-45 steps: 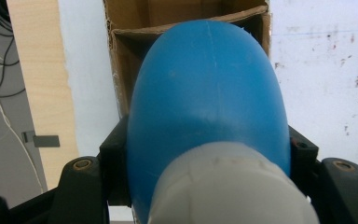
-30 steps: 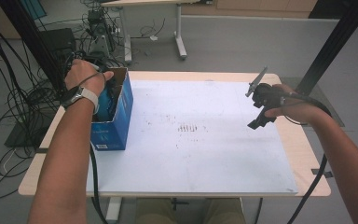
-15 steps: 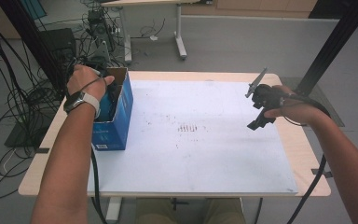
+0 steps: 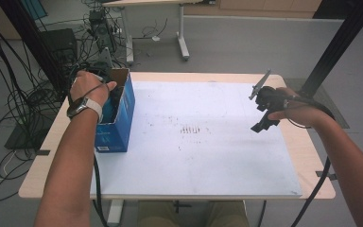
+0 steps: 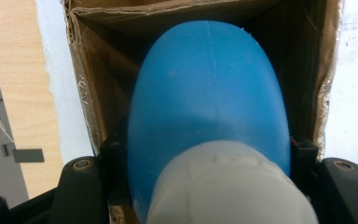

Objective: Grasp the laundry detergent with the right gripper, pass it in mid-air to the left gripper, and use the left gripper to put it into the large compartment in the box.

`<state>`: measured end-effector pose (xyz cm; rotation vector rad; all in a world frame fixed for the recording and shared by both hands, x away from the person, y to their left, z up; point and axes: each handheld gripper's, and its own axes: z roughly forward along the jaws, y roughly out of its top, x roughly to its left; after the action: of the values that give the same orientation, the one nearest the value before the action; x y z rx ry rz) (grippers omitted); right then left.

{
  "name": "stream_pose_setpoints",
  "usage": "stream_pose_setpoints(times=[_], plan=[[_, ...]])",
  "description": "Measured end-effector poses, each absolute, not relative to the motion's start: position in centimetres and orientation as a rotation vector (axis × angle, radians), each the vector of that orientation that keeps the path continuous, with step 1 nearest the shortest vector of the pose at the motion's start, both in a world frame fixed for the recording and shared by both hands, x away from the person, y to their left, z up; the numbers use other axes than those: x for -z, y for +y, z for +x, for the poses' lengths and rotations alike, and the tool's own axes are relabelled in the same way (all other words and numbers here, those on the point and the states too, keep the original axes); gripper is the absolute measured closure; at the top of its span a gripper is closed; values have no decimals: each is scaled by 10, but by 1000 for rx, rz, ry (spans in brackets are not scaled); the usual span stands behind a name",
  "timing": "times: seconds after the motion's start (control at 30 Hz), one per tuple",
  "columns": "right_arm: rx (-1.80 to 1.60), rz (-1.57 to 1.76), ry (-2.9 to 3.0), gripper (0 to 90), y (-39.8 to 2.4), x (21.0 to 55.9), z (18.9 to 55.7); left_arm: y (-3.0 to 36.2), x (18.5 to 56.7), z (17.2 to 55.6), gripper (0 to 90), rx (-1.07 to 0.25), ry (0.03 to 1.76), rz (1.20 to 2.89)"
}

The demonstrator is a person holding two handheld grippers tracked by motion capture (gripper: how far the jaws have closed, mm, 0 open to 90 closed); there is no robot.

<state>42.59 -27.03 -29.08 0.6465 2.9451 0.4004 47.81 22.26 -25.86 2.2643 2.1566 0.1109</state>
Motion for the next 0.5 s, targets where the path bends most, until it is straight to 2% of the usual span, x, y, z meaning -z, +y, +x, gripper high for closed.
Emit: stream_pose_setpoints(times=[0.5], plan=[[-403, 651, 2949, 75, -271, 294, 426, 225, 271, 477, 376, -115, 2148, 2291]])
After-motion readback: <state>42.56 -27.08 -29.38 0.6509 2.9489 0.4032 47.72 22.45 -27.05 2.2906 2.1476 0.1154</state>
